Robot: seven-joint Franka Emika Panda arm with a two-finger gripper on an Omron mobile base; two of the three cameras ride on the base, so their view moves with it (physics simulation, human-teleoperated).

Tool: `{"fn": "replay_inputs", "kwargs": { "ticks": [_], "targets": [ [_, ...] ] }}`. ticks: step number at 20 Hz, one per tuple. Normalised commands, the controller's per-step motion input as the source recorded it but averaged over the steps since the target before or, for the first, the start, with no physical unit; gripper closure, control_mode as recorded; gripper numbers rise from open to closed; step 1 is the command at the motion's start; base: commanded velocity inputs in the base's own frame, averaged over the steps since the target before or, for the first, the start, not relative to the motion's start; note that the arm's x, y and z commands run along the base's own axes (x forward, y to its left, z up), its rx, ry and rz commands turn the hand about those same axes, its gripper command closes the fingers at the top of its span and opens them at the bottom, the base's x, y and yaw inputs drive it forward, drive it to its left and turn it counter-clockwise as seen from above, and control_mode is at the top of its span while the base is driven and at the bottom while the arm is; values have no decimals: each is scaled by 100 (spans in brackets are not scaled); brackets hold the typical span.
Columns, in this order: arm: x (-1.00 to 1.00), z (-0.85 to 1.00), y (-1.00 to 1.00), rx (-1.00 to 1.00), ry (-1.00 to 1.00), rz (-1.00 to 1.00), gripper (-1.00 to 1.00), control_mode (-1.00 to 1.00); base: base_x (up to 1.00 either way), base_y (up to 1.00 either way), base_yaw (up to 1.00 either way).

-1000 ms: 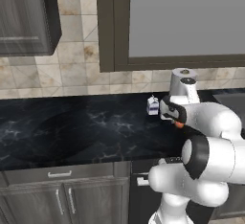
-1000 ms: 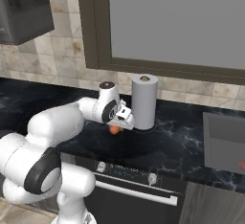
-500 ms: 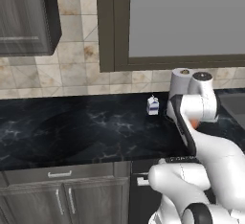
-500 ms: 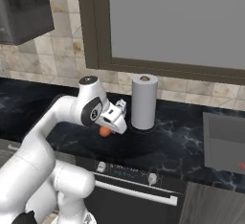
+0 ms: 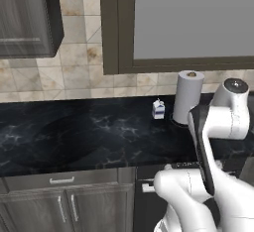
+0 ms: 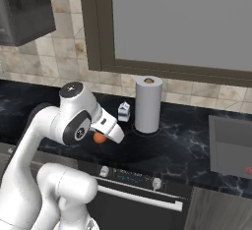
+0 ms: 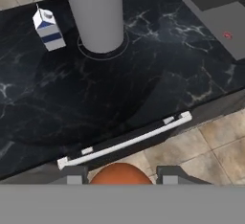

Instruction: Gather the eggs and milk located in the vicinity of the sink area and place them right next to the bowl.

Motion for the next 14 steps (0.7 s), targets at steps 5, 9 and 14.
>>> {"fn": "replay_inputs", "kwargs": {
  "ticks": [5,9,14],
  "targets": [
    [-10,11,0,0,0,0,100,-100,0,0,0],
    [3,3,0,0,20,0,100,-100,0,0,0],
    [1,0,0,0,15,0,100,100,0,0,0]
  ]
}}
